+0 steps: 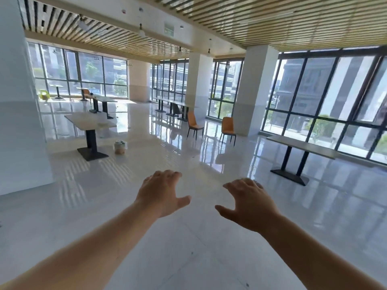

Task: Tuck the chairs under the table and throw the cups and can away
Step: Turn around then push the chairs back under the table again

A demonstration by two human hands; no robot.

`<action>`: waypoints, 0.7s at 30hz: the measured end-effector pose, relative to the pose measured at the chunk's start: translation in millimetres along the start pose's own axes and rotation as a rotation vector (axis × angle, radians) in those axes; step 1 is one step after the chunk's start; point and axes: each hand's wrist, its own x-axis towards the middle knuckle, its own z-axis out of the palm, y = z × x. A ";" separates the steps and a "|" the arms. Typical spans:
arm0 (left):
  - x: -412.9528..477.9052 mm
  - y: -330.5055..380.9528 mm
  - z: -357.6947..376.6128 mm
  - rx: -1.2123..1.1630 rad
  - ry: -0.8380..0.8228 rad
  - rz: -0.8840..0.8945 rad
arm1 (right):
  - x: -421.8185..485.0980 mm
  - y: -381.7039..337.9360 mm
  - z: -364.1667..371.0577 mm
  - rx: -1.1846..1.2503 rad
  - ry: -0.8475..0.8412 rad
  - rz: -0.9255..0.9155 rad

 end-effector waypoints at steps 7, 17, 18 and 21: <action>141.7 -54.3 54.7 -0.007 -0.025 0.023 | 158.5 23.8 60.5 0.125 0.062 0.024; 285.8 -285.6 116.3 0.124 -0.109 -0.341 | 480.1 -67.4 211.1 0.319 -0.015 -0.293; 294.1 -312.6 113.3 0.142 -0.100 -0.389 | 513.6 -87.3 221.0 0.330 -0.028 -0.346; 313.3 -392.5 100.3 0.204 -0.069 -0.529 | 606.7 -157.7 242.2 0.356 -0.032 -0.497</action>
